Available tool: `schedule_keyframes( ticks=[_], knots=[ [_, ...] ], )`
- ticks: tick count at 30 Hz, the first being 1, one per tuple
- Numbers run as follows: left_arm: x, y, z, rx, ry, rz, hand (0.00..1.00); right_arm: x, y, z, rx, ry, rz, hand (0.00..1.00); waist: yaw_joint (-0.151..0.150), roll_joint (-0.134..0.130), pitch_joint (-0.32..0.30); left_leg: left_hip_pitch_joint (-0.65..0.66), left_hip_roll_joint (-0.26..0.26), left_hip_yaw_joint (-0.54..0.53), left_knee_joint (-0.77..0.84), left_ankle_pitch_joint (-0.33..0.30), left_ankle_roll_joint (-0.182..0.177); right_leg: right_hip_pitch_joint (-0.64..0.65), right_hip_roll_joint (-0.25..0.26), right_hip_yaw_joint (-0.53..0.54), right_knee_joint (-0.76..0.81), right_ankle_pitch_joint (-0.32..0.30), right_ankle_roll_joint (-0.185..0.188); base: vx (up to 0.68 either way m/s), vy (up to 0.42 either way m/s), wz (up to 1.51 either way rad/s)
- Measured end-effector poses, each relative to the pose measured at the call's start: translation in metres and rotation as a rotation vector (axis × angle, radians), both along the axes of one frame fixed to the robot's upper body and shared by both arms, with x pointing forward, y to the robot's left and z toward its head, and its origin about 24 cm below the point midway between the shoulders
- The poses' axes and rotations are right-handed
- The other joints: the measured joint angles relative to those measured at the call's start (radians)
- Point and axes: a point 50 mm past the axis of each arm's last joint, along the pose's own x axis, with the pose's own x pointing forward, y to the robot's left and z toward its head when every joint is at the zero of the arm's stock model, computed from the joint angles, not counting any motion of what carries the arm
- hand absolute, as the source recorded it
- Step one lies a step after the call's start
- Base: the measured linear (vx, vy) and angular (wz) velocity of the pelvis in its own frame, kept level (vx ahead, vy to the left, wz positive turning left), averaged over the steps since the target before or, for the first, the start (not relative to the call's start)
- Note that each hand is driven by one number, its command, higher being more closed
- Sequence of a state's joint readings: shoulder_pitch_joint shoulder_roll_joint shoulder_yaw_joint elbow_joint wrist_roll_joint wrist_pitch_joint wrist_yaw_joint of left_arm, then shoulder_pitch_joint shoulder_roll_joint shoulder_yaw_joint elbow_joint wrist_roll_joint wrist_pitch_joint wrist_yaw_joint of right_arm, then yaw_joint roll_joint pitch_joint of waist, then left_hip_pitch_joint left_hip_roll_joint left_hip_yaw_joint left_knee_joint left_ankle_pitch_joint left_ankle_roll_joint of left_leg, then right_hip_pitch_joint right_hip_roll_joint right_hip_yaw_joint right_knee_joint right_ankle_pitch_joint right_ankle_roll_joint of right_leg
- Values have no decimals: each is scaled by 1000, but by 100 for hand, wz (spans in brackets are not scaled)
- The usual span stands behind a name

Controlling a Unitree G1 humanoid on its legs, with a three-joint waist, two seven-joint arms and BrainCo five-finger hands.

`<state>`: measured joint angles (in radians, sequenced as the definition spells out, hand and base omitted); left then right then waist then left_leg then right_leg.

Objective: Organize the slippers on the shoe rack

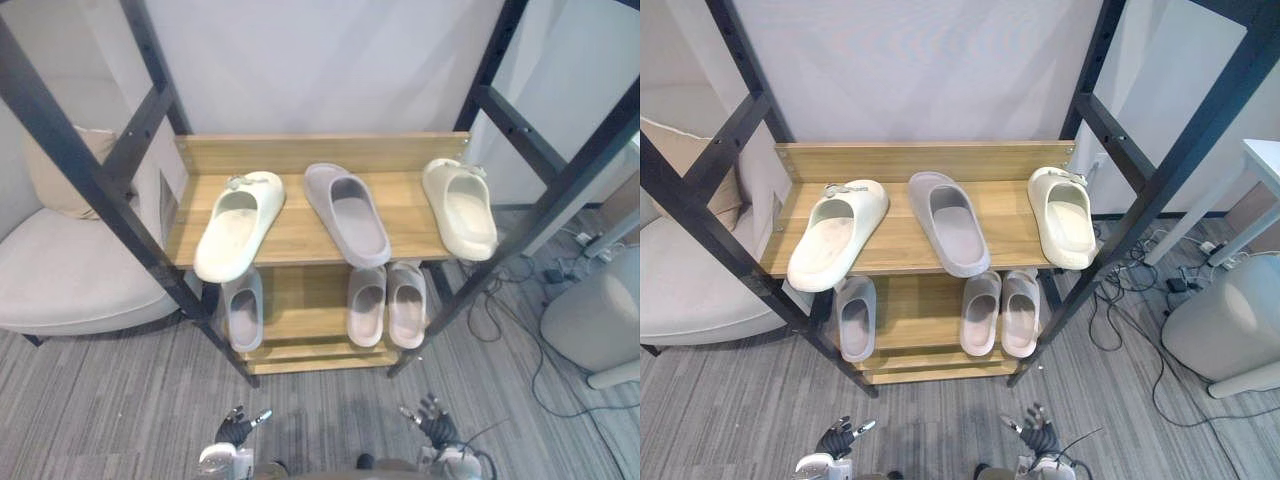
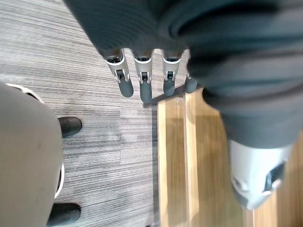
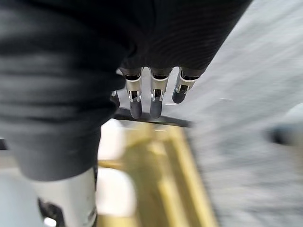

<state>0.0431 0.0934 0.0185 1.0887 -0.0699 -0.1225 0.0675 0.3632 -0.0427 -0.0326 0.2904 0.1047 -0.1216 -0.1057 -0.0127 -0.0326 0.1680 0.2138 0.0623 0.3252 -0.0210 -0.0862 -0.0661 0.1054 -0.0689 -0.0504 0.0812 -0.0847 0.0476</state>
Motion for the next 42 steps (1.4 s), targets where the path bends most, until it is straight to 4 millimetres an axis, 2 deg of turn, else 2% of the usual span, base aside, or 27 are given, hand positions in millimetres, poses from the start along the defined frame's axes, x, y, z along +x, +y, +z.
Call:
schedule_keyframes(
  ticks=[2,6,9,11,12,14,19,24,27,28,30,32,33,37,42],
  knots=[
    [-1,0,0,6,3,-12,0,4,-1,14,-33,-64,6,0,-2,0,-6,0,1,15,-4,0,0,-10,2,11,4,2,0,-31,2,-31],
    [-3,0,0,20,0,-17,0,13,0,69,-144,-291,36,0,-8,0,-9,15,-3,50,-11,-1,1,-18,4,48,7,11,3,-26,-3,-26],
    [-3,-1,0,23,2,-35,0,18,2,90,-155,-388,42,0,-13,-2,-14,15,-5,55,-11,-2,3,-25,3,57,15,11,4,-27,-8,-8],
    [-1,-3,1,30,-5,-74,0,26,9,116,-181,-518,75,0,-13,-1,-15,13,-10,62,-11,-2,4,-34,1,67,20,13,7,-40,-8,-10],
    [-1,-4,1,32,-5,-81,0,28,10,120,-183,-535,80,0,-13,-1,-15,13,-10,62,-11,-2,4,-35,1,68,20,13,8,-26,-6,-5],
    [0,-6,1,38,-7,-124,0,39,17,143,-197,-664,110,0,-12,-1,-15,13,-16,58,-12,0,8,-34,-3,69,20,17,13,-32,-8,2],
    [1,-7,2,39,-8,-157,0,65,23,174,-241,-832,153,0,-6,-1,-15,11,-31,41,-13,3,22,-29,-16,63,15,23,22,-32,3,9],
    [2,-8,2,25,-14,-163,0,88,28,207,-280,-995,170,0,4,-2,-19,-4,-54,-16,-34,20,48,-16,-41,12,-6,30,35,-20,6,30],
    [2,-6,2,18,-23,-134,0,103,30,219,-292,-1045,167,0,21,-7,-20,-4,-66,-36,-41,26,55,-3,-50,-6,-20,35,40,-5,9,21],
    [2,-5,2,17,-24,-131,0,105,30,219,-293,-1045,167,0,22,-7,-20,-4,-66,-37,-42,26,56,-3,-50,-7,-20,35,40,-3,4,11],
    [3,-5,3,9,-26,-129,0,125,24,219,-319,-1017,154,0,28,-9,-20,-10,-75,-52,-49,30,62,-3,-58,-21,-27,36,42,-7,-1,15],
    [3,-5,3,8,-27,-127,0,134,20,218,-339,-994,148,0,29,-10,-21,-20,-79,-63,-50,32,65,-4,-61,-30,-35,38,45,-5,-4,20],
    [3,-4,3,6,-31,-115,0,145,16,217,-361,-967,142,0,37,-11,-21,-30,-86,-72,-53,36,69,-9,-65,-40,-37,38,46,-5,-5,21],
    [7,-4,4,3,-43,-110,0,168,7,217,-378,-909,91,0,58,-13,-19,-39,-88,-89,-53,36,70,-3,-66,-59,-52,38,45,23,-17,15],
    [9,-5,5,1,-51,-110,0,184,6,216,-383,-867,62,0,62,-12,-12,-46,-88,-103,-59,36,70,1,-66,-78,-53,40,42,23,-24,8]
  ],
)
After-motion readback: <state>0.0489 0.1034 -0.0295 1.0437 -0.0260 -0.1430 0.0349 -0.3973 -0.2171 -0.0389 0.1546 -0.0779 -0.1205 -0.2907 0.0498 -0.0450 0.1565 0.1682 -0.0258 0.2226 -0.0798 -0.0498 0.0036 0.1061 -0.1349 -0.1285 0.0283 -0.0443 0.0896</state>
